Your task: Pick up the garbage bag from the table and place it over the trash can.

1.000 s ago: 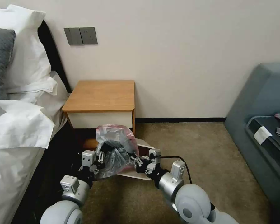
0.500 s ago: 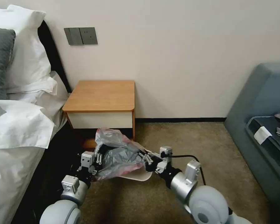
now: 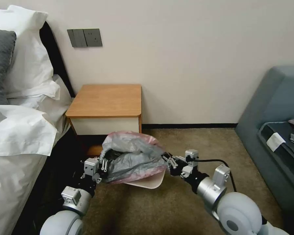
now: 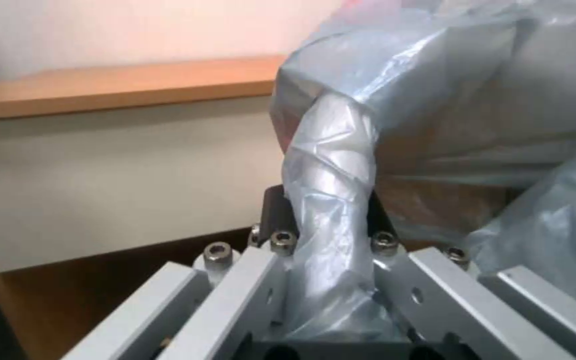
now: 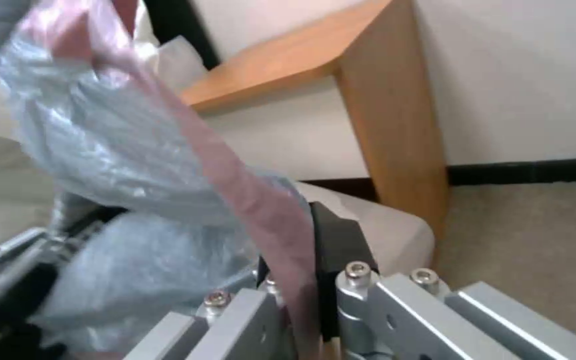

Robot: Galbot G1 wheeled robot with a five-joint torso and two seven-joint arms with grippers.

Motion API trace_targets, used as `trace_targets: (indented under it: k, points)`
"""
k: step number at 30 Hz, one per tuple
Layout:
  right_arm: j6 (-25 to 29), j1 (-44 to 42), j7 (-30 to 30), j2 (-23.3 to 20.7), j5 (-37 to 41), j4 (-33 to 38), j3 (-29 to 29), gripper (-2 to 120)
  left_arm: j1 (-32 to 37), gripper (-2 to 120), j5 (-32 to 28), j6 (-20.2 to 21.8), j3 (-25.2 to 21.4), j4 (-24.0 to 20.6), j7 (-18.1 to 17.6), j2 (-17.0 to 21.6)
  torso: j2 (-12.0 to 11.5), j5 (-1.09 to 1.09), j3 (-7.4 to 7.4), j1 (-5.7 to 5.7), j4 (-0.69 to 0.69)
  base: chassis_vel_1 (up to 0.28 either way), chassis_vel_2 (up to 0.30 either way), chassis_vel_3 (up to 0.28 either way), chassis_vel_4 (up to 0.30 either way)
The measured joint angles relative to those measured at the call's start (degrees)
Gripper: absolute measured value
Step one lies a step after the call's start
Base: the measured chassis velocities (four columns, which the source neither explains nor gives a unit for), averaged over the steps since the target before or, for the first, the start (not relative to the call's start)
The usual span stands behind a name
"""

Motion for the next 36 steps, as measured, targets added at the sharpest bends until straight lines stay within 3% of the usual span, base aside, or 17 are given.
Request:
trace_targets:
  k: [8,20,23,25,36]
  points:
    - [0.3,-1.4,-0.5,-3.1,0.0,-1.2,2.9,1,0.2,3,-3.7,-2.4,-0.1,-0.1,1.7,0.4,0.0,0.01,0.0,0.0,0.0,0.0,0.0,0.0,0.0]
    - [0.4,-3.5,-2.5,-10.3,0.7,-1.6,6.2,43,-0.1,3,-8.1,-3.5,-0.1,0.4,2.6,0.6,0.0,-0.01,0.0,0.0,0.0,0.0,0.0,0.0,0.0]
    - [1.2,-4.1,-4.5,-12.0,0.7,-2.1,6.8,52,-0.2,3,-9.4,-2.9,0.0,0.1,2.2,0.6,0.0,-0.01,0.0,0.0,0.0,0.0,0.0,0.0,0.0]
    - [2.7,-4.5,-7.5,-13.9,0.9,-2.7,7.8,65,-0.6,3,-10.8,-1.8,0.1,-0.6,1.8,0.7,0.0,0.0,0.0,0.0,0.0,0.0,0.0,0.0,0.0]
    - [5.7,-3.5,-10.5,-14.6,0.9,-2.1,10.6,99,-1.4,3,-11.3,-0.8,0.4,0.7,1.4,1.6,0.0,-0.02,0.0,0.0,0.01,0.0,0.0,0.0,0.0]
